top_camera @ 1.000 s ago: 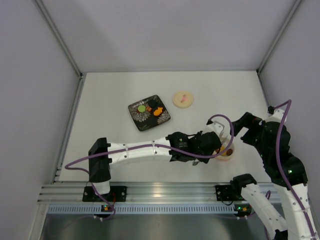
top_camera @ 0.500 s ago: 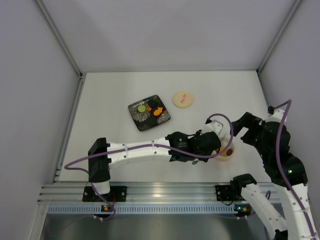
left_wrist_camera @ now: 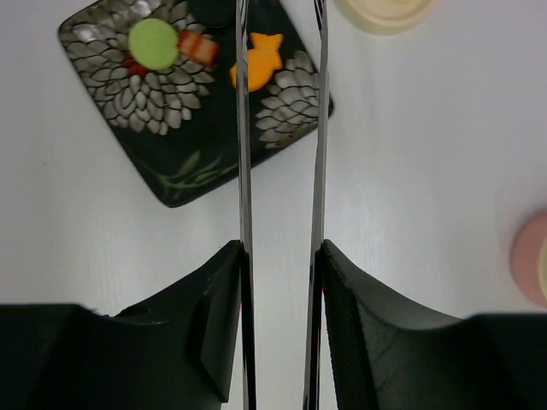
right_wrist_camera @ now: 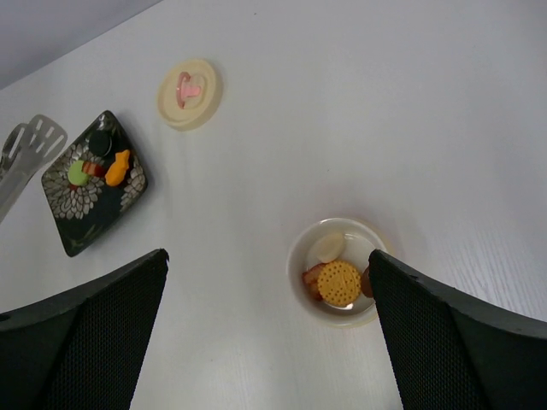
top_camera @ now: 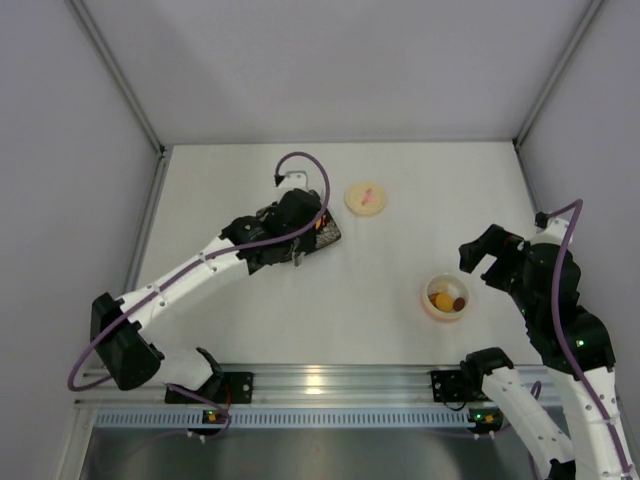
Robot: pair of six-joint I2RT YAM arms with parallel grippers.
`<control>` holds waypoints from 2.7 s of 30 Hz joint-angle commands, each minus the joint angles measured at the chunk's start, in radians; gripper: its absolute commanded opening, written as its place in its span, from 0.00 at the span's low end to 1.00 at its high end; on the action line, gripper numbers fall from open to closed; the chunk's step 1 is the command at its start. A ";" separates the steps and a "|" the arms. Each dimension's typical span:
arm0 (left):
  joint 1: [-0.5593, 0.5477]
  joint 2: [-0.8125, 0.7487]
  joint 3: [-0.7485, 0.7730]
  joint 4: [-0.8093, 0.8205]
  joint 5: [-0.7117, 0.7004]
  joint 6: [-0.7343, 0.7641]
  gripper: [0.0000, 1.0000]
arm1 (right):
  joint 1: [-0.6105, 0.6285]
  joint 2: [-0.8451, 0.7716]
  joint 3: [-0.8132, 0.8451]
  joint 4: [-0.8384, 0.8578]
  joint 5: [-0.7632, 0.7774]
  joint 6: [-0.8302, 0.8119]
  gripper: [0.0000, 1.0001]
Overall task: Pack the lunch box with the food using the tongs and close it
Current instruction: Pick up the fake food from the plate, then place the fake food in the packing box.
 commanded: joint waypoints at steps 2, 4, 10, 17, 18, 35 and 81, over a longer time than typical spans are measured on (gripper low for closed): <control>0.100 -0.019 -0.085 0.052 0.022 0.025 0.46 | -0.015 0.003 0.016 0.000 -0.013 -0.014 0.99; 0.152 -0.006 -0.100 0.072 0.030 0.028 0.46 | -0.013 0.006 0.013 0.003 -0.015 -0.012 1.00; 0.240 0.047 -0.139 0.115 0.094 0.039 0.45 | -0.015 0.000 0.013 -0.005 -0.007 -0.019 0.99; 0.251 0.087 -0.145 0.148 0.124 0.054 0.45 | -0.015 0.003 0.014 -0.003 -0.012 -0.020 0.99; 0.251 0.089 -0.145 0.152 0.130 0.056 0.45 | -0.015 0.005 0.016 -0.003 -0.012 -0.022 0.99; 0.251 0.135 -0.131 0.151 0.140 0.051 0.43 | -0.015 0.013 0.016 0.003 -0.010 -0.026 0.99; -0.499 0.323 0.282 0.187 0.154 0.046 0.25 | -0.015 -0.003 0.070 -0.051 0.022 -0.022 0.99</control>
